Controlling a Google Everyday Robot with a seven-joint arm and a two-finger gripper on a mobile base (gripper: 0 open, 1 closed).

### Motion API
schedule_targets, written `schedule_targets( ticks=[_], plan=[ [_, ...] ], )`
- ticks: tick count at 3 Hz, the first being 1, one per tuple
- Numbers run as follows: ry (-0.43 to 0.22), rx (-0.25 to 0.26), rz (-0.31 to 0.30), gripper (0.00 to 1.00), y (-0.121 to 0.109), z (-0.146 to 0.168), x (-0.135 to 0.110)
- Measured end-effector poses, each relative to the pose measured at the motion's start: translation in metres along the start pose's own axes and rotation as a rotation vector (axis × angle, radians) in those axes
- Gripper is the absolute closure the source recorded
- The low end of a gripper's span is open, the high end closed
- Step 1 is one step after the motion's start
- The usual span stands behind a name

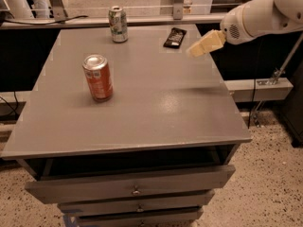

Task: Pick rxbar chocolate

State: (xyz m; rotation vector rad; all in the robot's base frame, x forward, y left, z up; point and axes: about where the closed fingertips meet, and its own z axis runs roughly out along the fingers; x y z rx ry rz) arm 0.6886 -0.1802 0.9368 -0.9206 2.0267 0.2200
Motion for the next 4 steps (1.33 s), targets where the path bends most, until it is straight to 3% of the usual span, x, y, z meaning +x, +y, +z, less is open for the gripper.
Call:
schedule_targets(
  ticks=[1,2,4],
  plan=[
    [0.000,0.000,0.000,0.00,0.000,0.000,0.000],
    [-0.046,-0.010,0.019,0.00,-0.001,0.025,-0.003],
    [-0.149,-0.026,0.053,0.00,-0.015,0.103,-0.020]
  ],
)
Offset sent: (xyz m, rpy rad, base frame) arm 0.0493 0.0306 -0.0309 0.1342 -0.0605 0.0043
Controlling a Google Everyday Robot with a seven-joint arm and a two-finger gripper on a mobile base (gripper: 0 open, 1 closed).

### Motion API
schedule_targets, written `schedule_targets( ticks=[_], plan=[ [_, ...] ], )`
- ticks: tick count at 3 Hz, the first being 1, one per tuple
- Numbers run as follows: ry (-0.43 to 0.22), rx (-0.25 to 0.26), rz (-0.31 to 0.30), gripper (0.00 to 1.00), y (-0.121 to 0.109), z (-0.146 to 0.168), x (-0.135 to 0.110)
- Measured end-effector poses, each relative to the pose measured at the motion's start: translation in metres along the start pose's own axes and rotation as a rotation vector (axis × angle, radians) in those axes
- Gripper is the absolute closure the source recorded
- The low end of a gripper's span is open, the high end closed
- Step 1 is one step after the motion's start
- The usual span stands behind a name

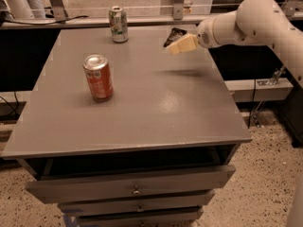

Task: Pick rxbar chocolate

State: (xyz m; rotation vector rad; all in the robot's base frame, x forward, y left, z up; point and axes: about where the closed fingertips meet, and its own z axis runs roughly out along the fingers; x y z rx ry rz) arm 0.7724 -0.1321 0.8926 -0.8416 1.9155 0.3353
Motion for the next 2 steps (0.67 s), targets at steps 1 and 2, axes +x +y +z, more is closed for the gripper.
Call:
schedule_targets(
  ticks=[1,2],
  plan=[
    [-0.030,0.011,0.014,0.00,-0.014,0.033,0.003],
    [-0.041,0.017,0.028,0.00,-0.028,0.061,0.010]
  ],
)
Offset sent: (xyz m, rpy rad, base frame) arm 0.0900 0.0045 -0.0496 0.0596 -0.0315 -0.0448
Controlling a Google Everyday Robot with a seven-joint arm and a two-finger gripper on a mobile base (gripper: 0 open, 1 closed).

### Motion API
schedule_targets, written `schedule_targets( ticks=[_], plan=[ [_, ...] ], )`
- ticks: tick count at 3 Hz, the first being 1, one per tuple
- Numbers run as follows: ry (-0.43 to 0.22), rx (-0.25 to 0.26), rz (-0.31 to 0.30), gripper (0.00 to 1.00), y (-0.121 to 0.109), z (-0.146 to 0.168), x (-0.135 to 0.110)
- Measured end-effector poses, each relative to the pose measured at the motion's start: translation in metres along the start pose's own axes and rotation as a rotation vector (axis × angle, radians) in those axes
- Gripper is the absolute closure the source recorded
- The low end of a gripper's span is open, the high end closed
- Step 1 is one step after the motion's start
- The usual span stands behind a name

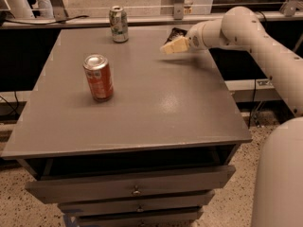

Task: Pick rxbar chocolate

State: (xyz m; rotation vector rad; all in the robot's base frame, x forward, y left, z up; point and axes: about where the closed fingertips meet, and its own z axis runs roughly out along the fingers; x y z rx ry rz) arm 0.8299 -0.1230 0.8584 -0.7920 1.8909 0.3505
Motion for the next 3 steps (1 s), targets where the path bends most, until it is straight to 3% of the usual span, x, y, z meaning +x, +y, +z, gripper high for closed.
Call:
schedule_targets(
  ticks=[1,3],
  plan=[
    [-0.010,0.010,0.020,0.00,-0.012,0.019,0.006],
    [-0.027,0.025,0.051,0.41,-0.025,0.037,0.010]
  ],
)
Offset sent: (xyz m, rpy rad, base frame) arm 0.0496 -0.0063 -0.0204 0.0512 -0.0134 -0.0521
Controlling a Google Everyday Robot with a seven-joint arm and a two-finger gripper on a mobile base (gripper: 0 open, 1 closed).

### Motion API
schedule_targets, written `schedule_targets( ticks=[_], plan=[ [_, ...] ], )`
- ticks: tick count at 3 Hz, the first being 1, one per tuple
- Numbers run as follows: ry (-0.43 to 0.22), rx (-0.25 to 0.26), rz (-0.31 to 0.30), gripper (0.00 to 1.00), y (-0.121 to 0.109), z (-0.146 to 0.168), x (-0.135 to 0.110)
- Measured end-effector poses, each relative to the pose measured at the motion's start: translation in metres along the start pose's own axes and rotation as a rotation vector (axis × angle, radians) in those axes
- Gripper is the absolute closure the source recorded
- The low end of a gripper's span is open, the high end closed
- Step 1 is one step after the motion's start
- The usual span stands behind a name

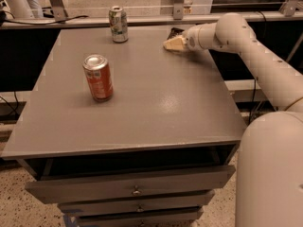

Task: Pick rxbar chocolate

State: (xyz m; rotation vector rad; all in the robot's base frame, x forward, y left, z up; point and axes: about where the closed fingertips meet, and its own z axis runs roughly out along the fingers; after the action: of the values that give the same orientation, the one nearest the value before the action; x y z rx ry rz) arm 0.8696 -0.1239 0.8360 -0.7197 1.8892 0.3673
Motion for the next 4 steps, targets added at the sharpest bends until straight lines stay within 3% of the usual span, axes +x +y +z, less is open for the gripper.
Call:
schedule_targets(
  ticks=[2,3,4],
  plan=[
    [-0.014,0.007,0.017,0.88,-0.002,0.001,0.002],
    [-0.034,0.005,0.012,1.00,0.001,-0.006,-0.005],
    [-0.071,-0.007,-0.012,1.00,0.009,-0.021,-0.024]
  ],
)
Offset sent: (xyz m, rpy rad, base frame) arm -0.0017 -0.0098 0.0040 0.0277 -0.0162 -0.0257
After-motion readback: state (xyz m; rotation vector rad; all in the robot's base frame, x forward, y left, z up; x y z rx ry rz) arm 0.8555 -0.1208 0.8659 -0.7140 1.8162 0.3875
